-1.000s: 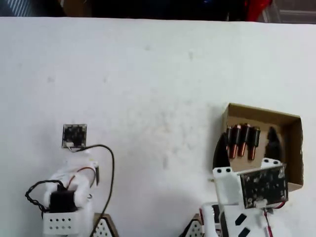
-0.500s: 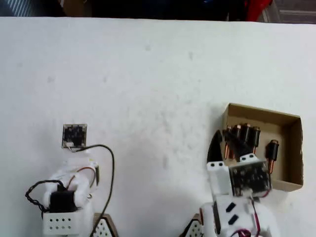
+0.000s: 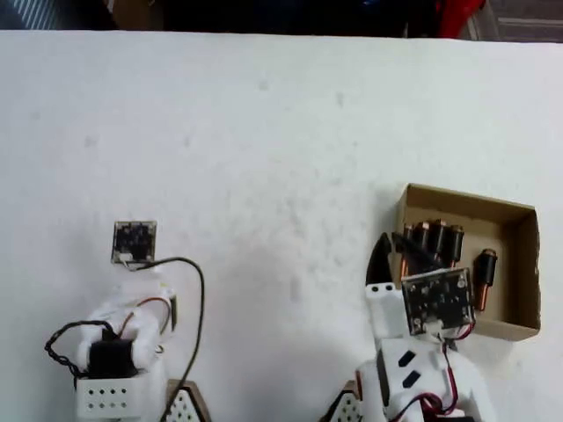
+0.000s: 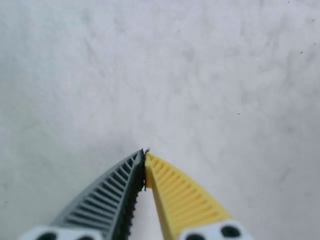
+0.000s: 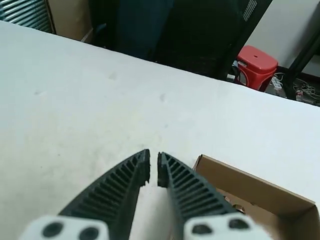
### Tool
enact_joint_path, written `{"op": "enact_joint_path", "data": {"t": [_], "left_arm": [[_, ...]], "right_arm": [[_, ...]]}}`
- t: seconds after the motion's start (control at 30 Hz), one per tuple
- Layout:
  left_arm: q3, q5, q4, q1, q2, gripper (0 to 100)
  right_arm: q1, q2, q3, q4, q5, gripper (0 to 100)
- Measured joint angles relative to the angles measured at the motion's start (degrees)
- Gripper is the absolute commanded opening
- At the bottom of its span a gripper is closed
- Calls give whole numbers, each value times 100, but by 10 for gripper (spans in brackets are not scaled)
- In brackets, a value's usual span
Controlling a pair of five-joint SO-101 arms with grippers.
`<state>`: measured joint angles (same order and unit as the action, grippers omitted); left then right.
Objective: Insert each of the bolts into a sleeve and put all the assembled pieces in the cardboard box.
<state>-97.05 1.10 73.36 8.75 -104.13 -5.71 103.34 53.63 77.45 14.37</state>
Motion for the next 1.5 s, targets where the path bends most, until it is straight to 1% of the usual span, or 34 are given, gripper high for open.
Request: {"op": "enact_joint_path", "data": {"t": [0.07,0.17,0.47,0.6,0.93,1.0,1.3,1.5], "left_arm": [[0,-193,0,0,0,24],[0,-264,0,-97,0,24],[0,-281,0,-114,0,24],[0,-281,0,-114,0,24],[0,-281,0,-114,0,24],[0,-281,0,-114,0,24],[0,-281,0,-114,0,24],[0,-281,0,-114,0,24]], "right_arm": [[0,0,132,0,0,16],[0,0,343,0,0,16],[0,0,413,0,0,16],[229,0,413,0,0,16],[281,0,264,0,-9,16],[264,0,501,-62,-9,16],[273,-9,2242,-1002,-9,16],[273,-44,3059,-1240,-9,16]]}}
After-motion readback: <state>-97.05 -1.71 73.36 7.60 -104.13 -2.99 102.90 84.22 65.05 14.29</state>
